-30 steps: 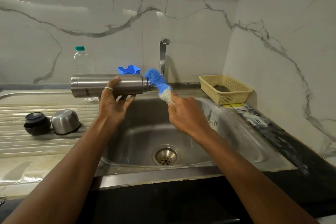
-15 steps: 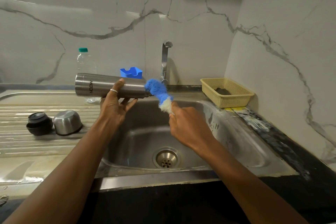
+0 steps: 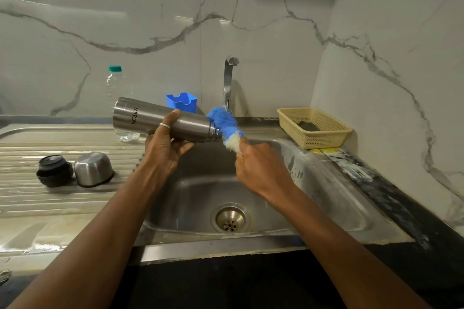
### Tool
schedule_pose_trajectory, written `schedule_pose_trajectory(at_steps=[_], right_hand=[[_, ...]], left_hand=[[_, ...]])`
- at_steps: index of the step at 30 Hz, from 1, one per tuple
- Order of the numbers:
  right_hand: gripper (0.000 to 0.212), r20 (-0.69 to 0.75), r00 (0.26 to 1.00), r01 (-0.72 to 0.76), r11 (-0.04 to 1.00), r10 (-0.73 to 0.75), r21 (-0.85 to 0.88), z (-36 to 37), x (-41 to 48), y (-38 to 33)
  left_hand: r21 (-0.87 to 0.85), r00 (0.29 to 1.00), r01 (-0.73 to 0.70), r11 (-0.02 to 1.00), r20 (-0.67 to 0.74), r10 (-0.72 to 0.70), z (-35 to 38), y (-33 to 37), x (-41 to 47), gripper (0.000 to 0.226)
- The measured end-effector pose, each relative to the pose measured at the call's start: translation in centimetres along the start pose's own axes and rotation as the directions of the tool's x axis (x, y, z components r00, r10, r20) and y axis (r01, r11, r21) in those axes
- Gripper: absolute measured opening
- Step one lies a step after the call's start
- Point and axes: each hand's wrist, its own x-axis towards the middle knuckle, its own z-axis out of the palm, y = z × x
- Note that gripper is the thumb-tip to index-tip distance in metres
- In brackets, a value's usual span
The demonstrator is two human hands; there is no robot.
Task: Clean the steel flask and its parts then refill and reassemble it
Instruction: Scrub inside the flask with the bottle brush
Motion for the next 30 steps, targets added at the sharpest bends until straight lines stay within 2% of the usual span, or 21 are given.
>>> schedule_pose_trajectory(at_steps=[4, 8, 10, 12, 15, 18, 21, 24, 27, 30], right_hand=[[0.041, 0.025, 0.999, -0.03, 0.999, 0.031, -0.029, -0.2, 0.6, -0.2], [0.044, 0.078, 0.996, 0.032, 0.999, -0.031, -0.004, -0.1, -1.5, -0.8], [0.046, 0.074, 0.997, 0.033, 0.999, -0.033, -0.001, -0.1, -1.1, -1.0], [0.046, 0.051, 0.999, -0.01, 1.0, 0.01, -0.016, 0.0, 0.4, -0.9], [0.044, 0.032, 0.999, -0.039, 0.999, 0.04, -0.021, -0.2, 1.0, -1.0], [0.044, 0.078, 0.997, -0.021, 1.0, 0.022, -0.009, -0.3, -1.1, -1.4], [0.045, 0.087, 0.996, -0.006, 1.0, 0.007, -0.014, -0.1, -1.1, -1.5], [0.041, 0.052, 0.997, -0.063, 0.998, 0.064, -0.031, -0.3, 0.6, -1.6], [0.041, 0.067, 0.996, -0.056, 0.998, 0.059, -0.034, -0.3, -0.2, -2.2], [0.042, 0.102, 0.995, -0.013, 0.999, 0.018, -0.044, -0.1, -1.7, -2.8]], left_hand=[[0.052, 0.998, -0.054, 0.997, -0.006, 0.055, 0.3, -0.4, -0.1, 0.061], [0.007, 0.993, -0.051, 0.999, -0.108, 0.052, 0.0, 0.1, 0.3, 0.044], [-0.045, 0.99, -0.051, 0.998, -0.134, 0.044, -0.2, 0.4, 0.3, 0.047], [-0.031, 0.995, -0.041, 0.999, -0.094, 0.038, 0.1, 0.2, 0.0, 0.055], [0.025, 0.995, -0.049, 0.998, -0.084, 0.051, 0.8, -0.6, -0.6, 0.038], [-0.003, 0.99, -0.048, 0.999, -0.13, 0.047, 0.9, -0.6, -0.5, 0.033], [-0.031, 0.992, -0.026, 0.999, -0.127, 0.022, 0.5, -0.4, -0.3, 0.036], [0.029, 0.996, -0.029, 0.999, -0.083, 0.031, 1.3, -0.8, -0.8, 0.037], [0.04, 0.993, -0.038, 0.998, -0.111, 0.043, 1.4, -0.5, -0.8, 0.039], [0.004, 0.987, -0.017, 1.0, -0.157, 0.017, 0.6, -0.3, -0.4, 0.056]])
